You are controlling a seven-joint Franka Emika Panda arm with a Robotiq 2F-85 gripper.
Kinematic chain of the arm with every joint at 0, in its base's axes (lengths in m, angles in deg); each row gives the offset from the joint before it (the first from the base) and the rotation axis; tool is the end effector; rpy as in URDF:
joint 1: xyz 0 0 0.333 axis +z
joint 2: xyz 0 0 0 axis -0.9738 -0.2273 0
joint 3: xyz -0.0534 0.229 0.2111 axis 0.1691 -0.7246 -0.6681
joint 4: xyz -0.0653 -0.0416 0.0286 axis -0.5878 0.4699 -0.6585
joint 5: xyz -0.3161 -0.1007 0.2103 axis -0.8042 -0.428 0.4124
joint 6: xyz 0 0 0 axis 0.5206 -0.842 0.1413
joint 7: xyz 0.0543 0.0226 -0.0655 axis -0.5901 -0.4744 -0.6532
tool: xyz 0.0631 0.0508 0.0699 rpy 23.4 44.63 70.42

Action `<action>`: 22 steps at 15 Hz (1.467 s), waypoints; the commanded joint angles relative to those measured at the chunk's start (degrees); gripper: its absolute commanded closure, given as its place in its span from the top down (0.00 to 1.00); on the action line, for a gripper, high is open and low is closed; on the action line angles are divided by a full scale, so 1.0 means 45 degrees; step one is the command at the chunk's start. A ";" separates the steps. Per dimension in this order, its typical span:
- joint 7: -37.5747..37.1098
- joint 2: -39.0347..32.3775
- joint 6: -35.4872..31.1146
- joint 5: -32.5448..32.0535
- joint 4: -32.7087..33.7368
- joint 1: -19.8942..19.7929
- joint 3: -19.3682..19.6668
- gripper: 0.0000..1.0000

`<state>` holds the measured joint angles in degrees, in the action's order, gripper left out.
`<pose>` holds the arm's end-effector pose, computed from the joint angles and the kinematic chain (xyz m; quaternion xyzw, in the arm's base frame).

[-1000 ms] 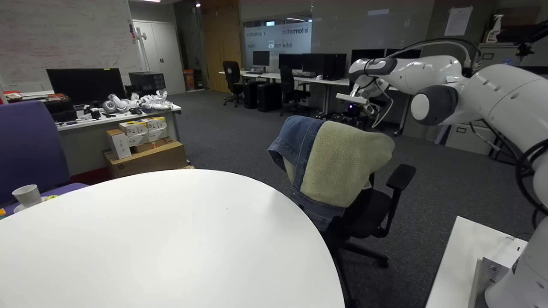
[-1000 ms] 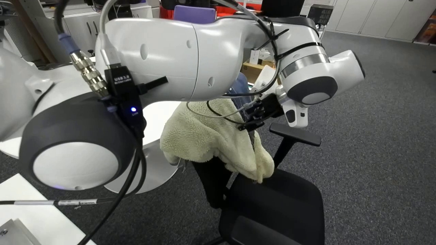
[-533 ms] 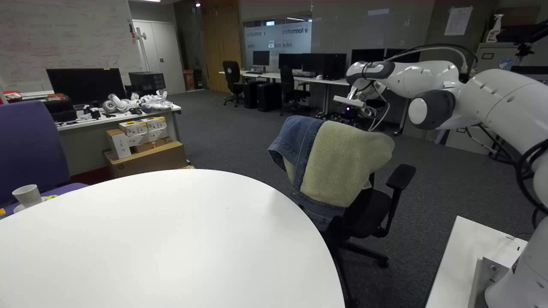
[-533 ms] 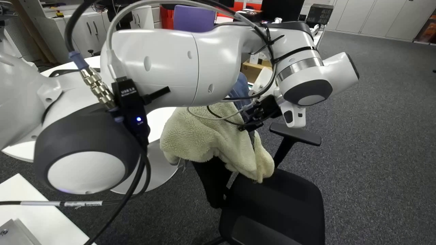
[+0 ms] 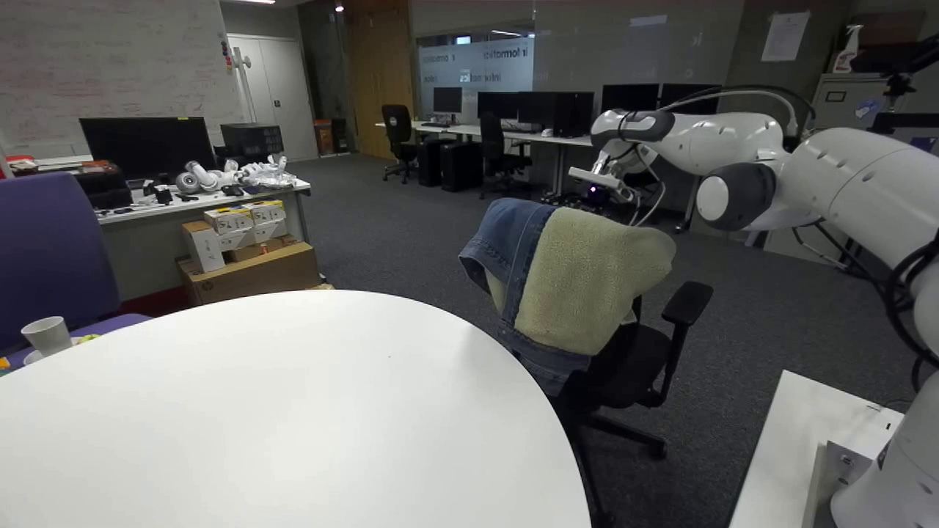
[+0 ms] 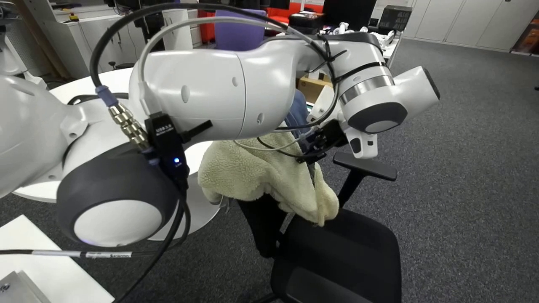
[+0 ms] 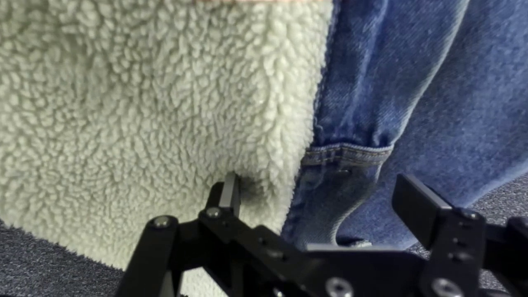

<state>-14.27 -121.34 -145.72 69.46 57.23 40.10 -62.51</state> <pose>0.6540 -0.4067 0.2456 -0.7047 0.6300 0.1943 0.2622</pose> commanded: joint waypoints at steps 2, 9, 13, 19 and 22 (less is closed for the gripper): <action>-0.0091 -0.0924 0.0357 -0.0898 0.0654 -0.0124 -0.0417 1.00; 0.0926 -0.1103 0.1986 -0.1242 0.0943 -0.0260 -0.0824 1.00; 0.1191 -0.0670 0.4397 -0.1267 0.1032 -0.0447 -0.1099 1.00; 0.1374 -0.0059 0.5012 -0.1506 0.0518 -0.0765 -0.1012 1.00; 0.1354 0.0023 0.4951 -0.1550 0.0565 -0.0839 -0.1004 0.75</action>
<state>-9.13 -125.04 -126.09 63.85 62.96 37.29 -65.77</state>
